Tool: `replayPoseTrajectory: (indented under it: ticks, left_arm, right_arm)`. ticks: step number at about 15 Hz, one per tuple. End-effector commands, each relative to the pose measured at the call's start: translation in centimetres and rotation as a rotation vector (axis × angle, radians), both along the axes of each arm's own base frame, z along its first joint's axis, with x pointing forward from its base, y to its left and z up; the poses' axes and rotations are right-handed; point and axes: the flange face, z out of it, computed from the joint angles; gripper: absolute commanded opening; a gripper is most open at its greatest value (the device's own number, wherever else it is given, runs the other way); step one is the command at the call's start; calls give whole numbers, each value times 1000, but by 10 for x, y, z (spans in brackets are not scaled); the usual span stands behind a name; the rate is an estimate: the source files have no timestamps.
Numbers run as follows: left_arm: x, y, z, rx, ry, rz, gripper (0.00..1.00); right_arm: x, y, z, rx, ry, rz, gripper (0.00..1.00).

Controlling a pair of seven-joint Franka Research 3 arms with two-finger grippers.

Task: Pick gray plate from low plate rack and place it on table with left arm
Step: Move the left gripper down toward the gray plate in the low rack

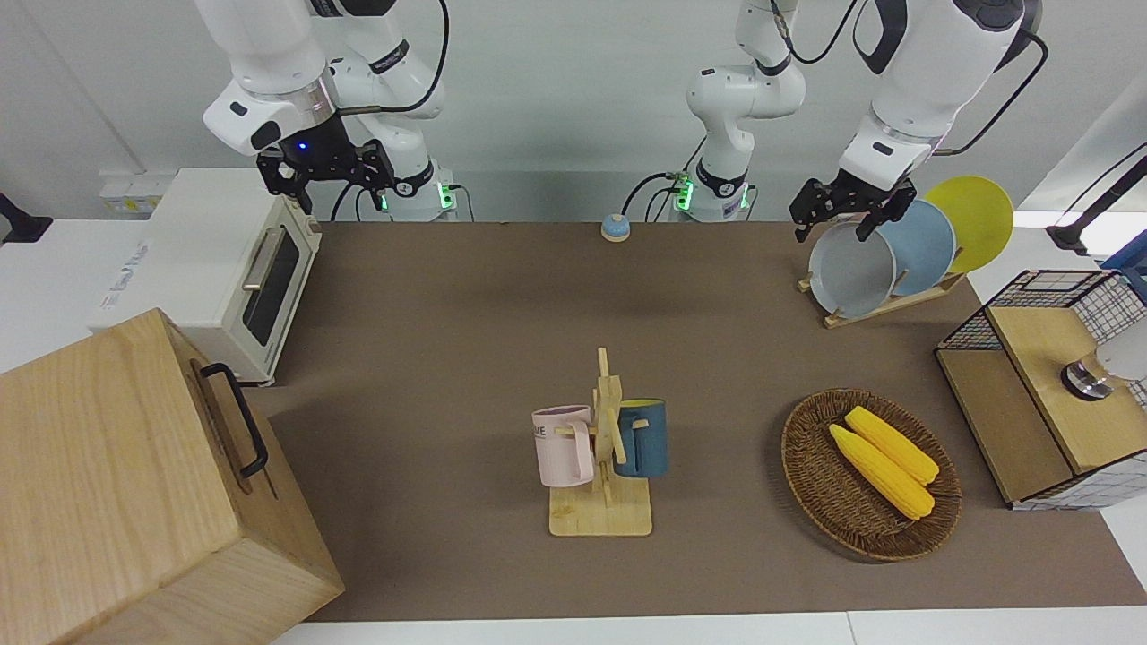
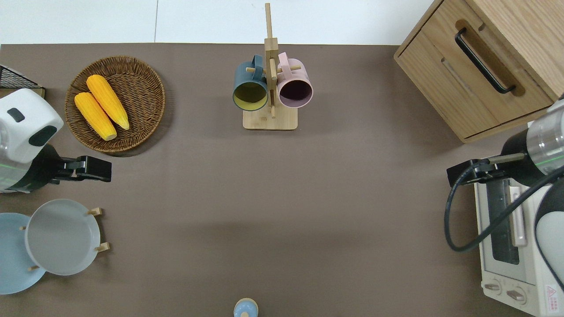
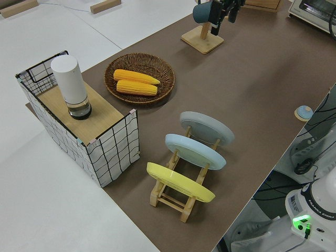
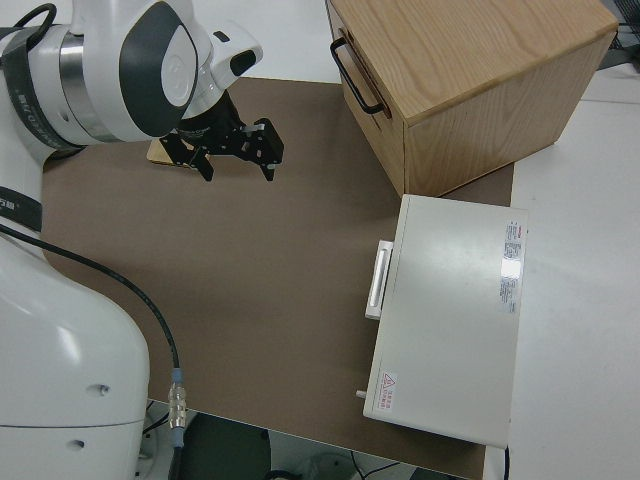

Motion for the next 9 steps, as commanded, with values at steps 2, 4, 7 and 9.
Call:
replayPoseTrajectory:
  ticks: [2,4,7,9]
  left_arm:
    - [-41,7,-12,23,-10,12,998]
    - [-58,10,-20,25,-35,8,998]
    - [-90,11,-37,29,-69,8,998]
    - [-104,12,-48,31,-89,10,998]
  right_arm:
    - [-2,-2,3,-8,2,-15,983]
    - [-2,-2,4,-8,0,-15,983]
    - [-2,-2,4,-8,0,-15,983]
    - [-2,-2,4,-8,0,-15,983]
